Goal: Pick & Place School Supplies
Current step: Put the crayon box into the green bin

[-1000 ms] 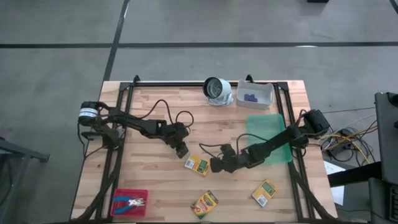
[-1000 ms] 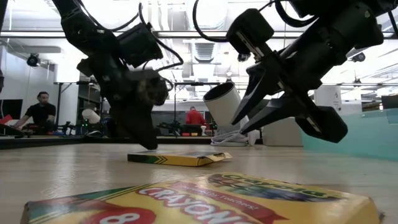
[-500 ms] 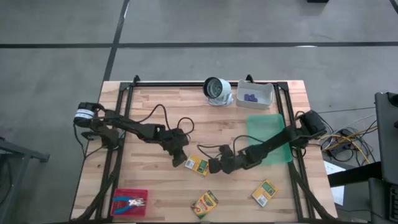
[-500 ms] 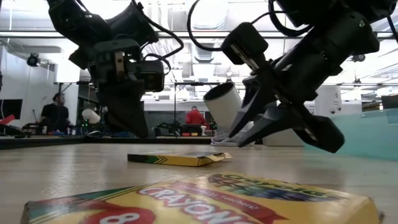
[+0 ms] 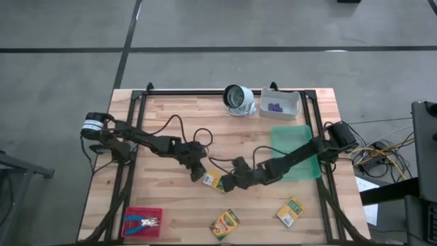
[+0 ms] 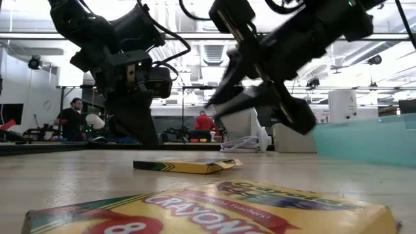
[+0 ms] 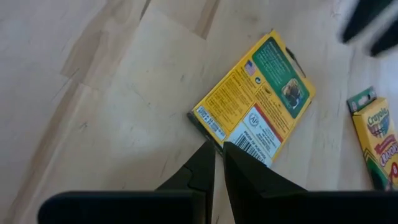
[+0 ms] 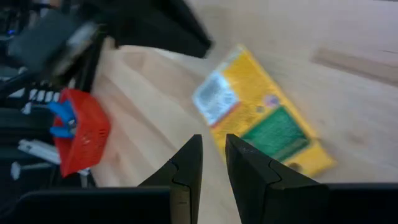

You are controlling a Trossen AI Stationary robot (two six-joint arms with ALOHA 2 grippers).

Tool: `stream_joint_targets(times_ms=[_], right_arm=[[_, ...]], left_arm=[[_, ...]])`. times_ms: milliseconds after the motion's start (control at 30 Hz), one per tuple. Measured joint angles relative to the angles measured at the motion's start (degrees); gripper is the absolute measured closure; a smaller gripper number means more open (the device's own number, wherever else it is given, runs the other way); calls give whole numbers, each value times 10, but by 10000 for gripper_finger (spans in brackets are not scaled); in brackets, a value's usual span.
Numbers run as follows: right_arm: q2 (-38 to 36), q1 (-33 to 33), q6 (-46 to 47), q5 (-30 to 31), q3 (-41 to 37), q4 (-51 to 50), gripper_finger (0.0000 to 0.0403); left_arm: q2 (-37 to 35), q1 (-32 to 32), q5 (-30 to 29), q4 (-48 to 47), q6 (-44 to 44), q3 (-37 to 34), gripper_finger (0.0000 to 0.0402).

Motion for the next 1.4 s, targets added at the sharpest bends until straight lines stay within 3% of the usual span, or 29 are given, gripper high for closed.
stream_joint_targets(times_ms=[767,967,1400], right_arm=[[0,-1,25,-17,10,-39,335],[0,-1,23,-17,10,-40,335],[0,-1,5,-16,11,-44,335]], left_arm=[[0,-27,-2,80,-17,-25,364],[31,-36,-2,135,-18,-21,364],[46,-35,-2,135,-16,-21,364]])
